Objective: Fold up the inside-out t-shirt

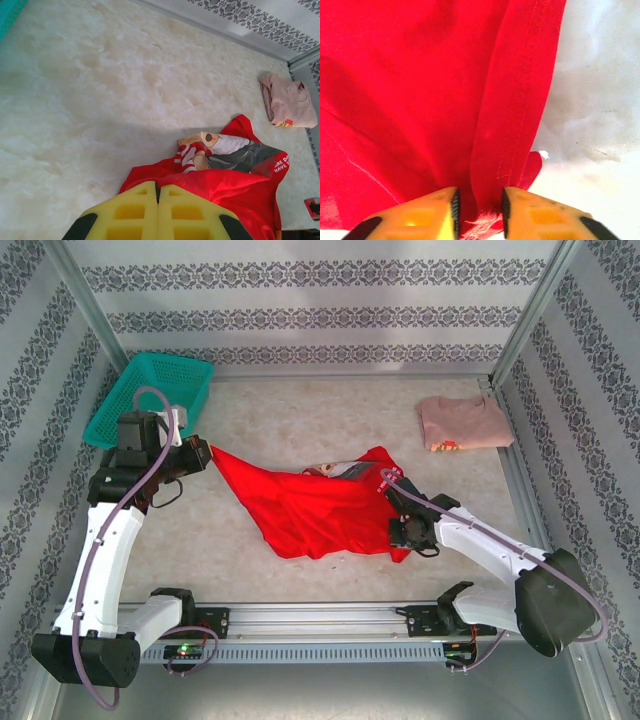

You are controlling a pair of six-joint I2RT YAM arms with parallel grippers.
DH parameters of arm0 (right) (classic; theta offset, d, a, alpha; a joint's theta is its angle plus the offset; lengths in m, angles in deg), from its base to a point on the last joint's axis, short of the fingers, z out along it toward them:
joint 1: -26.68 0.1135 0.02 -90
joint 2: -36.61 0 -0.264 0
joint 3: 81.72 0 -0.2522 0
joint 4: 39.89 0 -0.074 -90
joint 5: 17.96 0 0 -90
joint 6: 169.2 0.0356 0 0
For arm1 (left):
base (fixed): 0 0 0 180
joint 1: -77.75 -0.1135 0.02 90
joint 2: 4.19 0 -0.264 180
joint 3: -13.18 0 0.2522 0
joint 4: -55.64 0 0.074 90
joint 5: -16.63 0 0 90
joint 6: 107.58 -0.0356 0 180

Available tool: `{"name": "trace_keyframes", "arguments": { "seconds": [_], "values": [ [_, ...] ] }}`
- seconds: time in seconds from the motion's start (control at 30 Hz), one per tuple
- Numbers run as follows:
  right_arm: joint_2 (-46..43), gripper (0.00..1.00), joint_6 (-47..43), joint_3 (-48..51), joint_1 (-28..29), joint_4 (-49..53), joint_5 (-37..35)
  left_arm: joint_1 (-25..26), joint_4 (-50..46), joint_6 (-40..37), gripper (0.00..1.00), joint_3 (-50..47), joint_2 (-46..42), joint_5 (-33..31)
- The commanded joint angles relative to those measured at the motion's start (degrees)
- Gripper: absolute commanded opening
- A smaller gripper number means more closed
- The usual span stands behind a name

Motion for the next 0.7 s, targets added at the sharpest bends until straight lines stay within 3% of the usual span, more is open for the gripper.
{"name": "trace_keyframes", "arguments": {
  "seconds": [0.0,0.13,0.4,0.67],
  "values": [
    [-0.2,0.23,-0.1,1.1,-1.4,0.9,-0.9,-0.6,1.7,0.5,0.00,-0.6,-0.3,0.7],
    [-1.3,0.19,0.2,1.5,-2.1,0.9,-0.4,-0.6,1.7,0.5,0.00,-0.8,-0.3,0.7],
    [-2.8,0.36,2.8,2.4,-1.5,0.6,1.9,-0.6,1.8,0.6,0.00,-1.0,-0.5,0.8],
    [-1.8,0.36,5.6,3.7,0.1,-0.3,1.8,-0.6,2.0,0.6,0.00,-1.3,-0.6,0.9]
  ]
}}
